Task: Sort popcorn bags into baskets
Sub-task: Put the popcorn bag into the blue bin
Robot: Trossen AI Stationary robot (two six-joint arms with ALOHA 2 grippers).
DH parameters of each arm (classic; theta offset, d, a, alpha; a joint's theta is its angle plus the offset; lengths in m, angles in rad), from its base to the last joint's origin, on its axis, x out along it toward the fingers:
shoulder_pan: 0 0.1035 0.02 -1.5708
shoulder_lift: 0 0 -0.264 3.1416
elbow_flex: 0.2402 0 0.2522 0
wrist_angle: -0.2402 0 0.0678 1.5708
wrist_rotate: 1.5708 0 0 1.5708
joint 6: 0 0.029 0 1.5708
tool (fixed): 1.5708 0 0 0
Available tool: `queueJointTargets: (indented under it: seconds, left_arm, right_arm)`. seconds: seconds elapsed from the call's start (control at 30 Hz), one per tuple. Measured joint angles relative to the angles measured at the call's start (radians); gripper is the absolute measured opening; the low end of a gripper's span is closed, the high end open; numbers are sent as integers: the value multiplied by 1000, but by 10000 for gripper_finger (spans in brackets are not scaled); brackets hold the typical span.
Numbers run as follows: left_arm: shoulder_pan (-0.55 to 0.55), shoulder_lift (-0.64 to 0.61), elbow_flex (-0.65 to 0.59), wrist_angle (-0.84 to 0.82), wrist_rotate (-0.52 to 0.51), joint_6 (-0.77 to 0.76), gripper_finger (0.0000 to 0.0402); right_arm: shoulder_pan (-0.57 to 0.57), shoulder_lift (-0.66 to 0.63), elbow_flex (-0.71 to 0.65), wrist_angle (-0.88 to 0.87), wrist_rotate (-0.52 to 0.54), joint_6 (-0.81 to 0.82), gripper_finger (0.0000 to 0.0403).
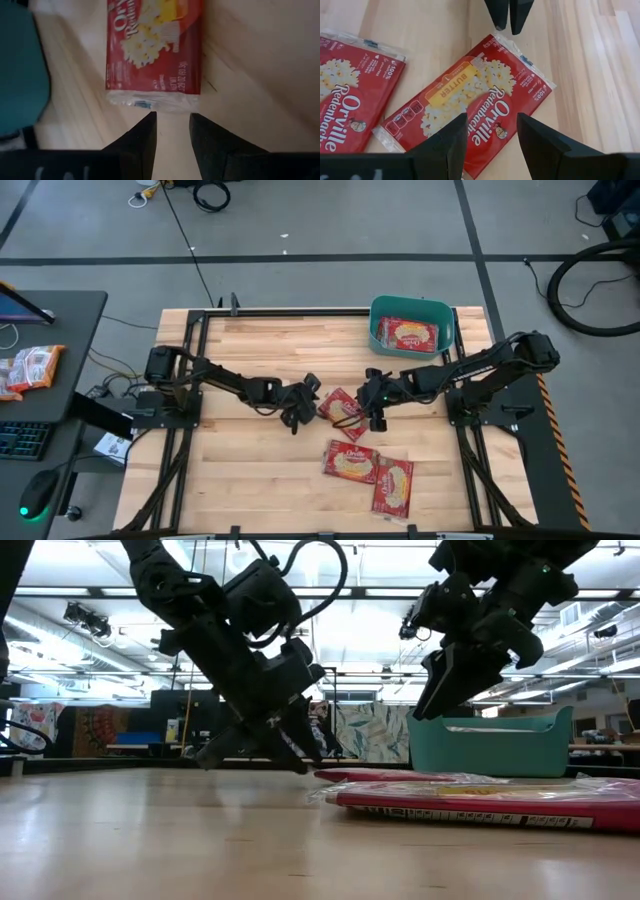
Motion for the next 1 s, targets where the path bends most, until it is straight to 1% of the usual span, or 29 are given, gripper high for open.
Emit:
queueJointTargets:
  seconds: [0.13, 0.23, 0.47, 0.63, 0.8, 0.9, 1.0]
  left_arm:
    - [-18, 4, 0, 8, 6, 99, 121]
    - [-23, 14, 0, 16, 18, 141, 120]
    - [-20, 50, 1, 68, 25, 154, 120]
    - [-21, 56, 1, 91, 72, 154, 116]
    - [-21, 61, 1, 93, 78, 148, 81]
    - [-21, 62, 1, 96, 80, 130, 51]
    - [-21, 63, 0, 107, 80, 77, 17]
  right_arm:
    - [2, 0, 0, 2, 0, 2, 176]
    - [2, 0, 0, 3, 0, 4, 176]
    - [3, 0, 0, 4, -1, 4, 176]
    - [2, 0, 0, 4, -2, 21, 176]
    - [3, 0, 0, 3, -2, 40, 176]
    - [2, 0, 0, 3, -2, 45, 176]
    - [3, 0, 0, 4, -2, 45, 176]
